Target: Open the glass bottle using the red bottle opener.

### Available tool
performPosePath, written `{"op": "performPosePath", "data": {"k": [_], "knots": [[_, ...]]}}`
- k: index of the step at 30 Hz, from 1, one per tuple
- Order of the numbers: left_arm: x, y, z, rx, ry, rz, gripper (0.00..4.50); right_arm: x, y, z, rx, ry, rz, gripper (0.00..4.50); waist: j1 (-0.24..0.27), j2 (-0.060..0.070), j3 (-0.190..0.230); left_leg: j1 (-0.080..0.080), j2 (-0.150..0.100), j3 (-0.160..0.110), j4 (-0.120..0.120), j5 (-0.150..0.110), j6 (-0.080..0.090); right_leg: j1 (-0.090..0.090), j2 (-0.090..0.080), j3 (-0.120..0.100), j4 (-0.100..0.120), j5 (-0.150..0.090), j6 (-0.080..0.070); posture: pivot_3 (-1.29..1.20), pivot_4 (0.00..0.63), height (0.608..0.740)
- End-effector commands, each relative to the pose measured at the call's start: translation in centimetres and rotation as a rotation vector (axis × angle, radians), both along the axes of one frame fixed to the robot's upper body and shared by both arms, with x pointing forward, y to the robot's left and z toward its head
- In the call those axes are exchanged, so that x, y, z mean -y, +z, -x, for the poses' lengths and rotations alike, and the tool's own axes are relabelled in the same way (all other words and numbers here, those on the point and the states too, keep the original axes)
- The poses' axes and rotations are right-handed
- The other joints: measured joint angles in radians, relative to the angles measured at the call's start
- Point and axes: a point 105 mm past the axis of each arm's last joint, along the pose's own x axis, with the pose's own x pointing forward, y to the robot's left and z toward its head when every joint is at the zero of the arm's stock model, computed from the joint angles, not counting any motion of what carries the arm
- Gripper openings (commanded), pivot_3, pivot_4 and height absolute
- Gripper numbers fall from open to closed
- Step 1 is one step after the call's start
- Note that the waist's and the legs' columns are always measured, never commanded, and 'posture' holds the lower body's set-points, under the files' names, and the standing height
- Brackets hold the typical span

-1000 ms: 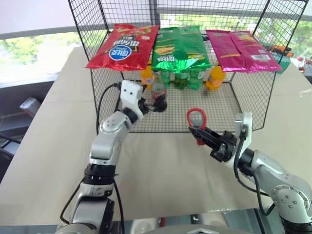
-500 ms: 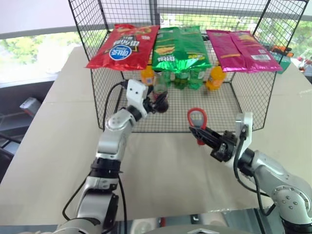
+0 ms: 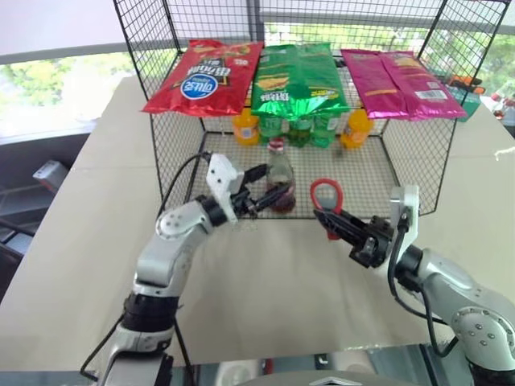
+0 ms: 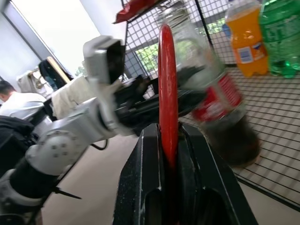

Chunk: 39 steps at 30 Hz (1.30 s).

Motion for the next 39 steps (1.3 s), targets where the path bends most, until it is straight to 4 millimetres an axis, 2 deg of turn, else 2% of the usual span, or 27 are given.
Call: {"op": "performPosePath", "data": {"k": [1, 8, 10, 12, 13, 23, 30, 33, 37, 39], "knots": [[0.6, 1.1, 2.4, 0.048, -0.116, -0.003, 2.31, 0.4, 1.0, 0.5, 0.046, 0.004, -0.012, 0.0, -0.001, 0.0, 0.0, 0.0, 0.0, 0.0, 0.0, 0.0, 0.0, 0.0, 0.0, 0.0, 0.0, 0.0, 0.0, 0.0, 0.15, 0.74], [0.4, -1.2, 3.5, 0.004, -0.172, -0.054, 2.31, 0.5, 0.6, 0.8, 0.042, -0.008, -0.004, 0.0, 0.0, 0.0, 0.0, 0.002, 0.0, 0.0, 0.0, 0.0, 0.0, 0.0, 0.001, 0.0, 0.001, 0.0, 0.0, 0.0, 0.15, 0.74], [0.5, -1.3, 3.6, 0.002, -0.187, -0.051, 3.33, 0.4, 0.6, 0.8, 0.041, -0.009, -0.004, 0.0, 0.0, 0.0, 0.0, 0.001, 0.0, 0.0, 0.0, 0.0, 0.0, 0.0, 0.001, 0.0, 0.001, 0.0, 0.0, 0.0, 0.15, 0.74], [0.6, -1.0, 3.7, 0.014, -0.201, -0.046, 4.14, 0.4, 0.5, 0.8, 0.041, -0.011, -0.005, 0.0, 0.0, 0.001, 0.0, 0.001, 0.0, 0.001, 0.0, 0.0, 0.0, 0.0, 0.001, 0.001, 0.0, 0.0, 0.0, 0.0, 0.15, 0.74], [0.6, -0.7, 3.8, 0.025, -0.208, -0.044, 4.4, 0.4, 0.5, 0.8, 0.042, -0.012, -0.005, 0.0, 0.0, 0.001, 0.0, 0.001, 0.0, 0.001, 0.0, 0.0, 0.0, 0.0, 0.001, 0.001, 0.0, 0.0, 0.0, 0.0, 0.15, 0.74], [1.1, 1.4, 3.5, 0.068, -0.235, -0.027, 4.4, 0.3, 0.4, 0.7, 0.056, -0.021, -0.001, 0.0, 0.0, 0.001, 0.0, 0.001, 0.0, 0.001, 0.0, 0.0, 0.0, 0.0, 0.001, 0.001, 0.001, 0.0, 0.0, 0.0, 0.15, 0.74], [1.4, 1.5, 3.3, 0.039, -0.259, -0.033, 4.4, 0.7, 0.6, 0.4, 0.1, -0.06, 0.03, 0.0, -0.001, 0.001, 0.0, 0.001, 0.0, 0.001, 0.0, 0.0, 0.0, 0.0, 0.001, 0.001, 0.001, 0.0, 0.0, 0.0, 0.15, 0.74], [1.5, 1.3, 3.3, 0.029, -0.277, -0.044, 3.57, 0.8, 0.9, 0.2, 0.152, -0.09, 0.061, 0.0, -0.001, 0.001, 0.0, 0.001, 0.0, 0.001, 0.0, 0.0, 0.0, 0.0, 0.001, 0.001, 0.001, 0.0, 0.0, 0.0, 0.15, 0.74], [1.6, 1.0, 3.4, 0.016, -0.291, -0.055, 1.74, 0.9, 2.1, -0.6, 0.301, -0.152, 0.157, 0.0, -0.001, 0.001, -0.001, 0.002, 0.0, 0.001, 0.001, 0.0, 0.0, 0.001, 0.001, 0.001, 0.001, 0.0, 0.0, 0.0, 0.15, 0.74], [1.5, 0.7, 3.4, 0.011, -0.294, -0.064, 1.55, 0.3, 2.8, -1.4, 0.426, -0.173, 0.259, 0.0, -0.001, 0.002, -0.001, 0.002, 0.0, 0.001, 0.0, 0.0, 0.0, 0.001, 0.001, 0.001, 0.001, 0.0, 0.0, 0.0, 0.15, 0.74]]}}
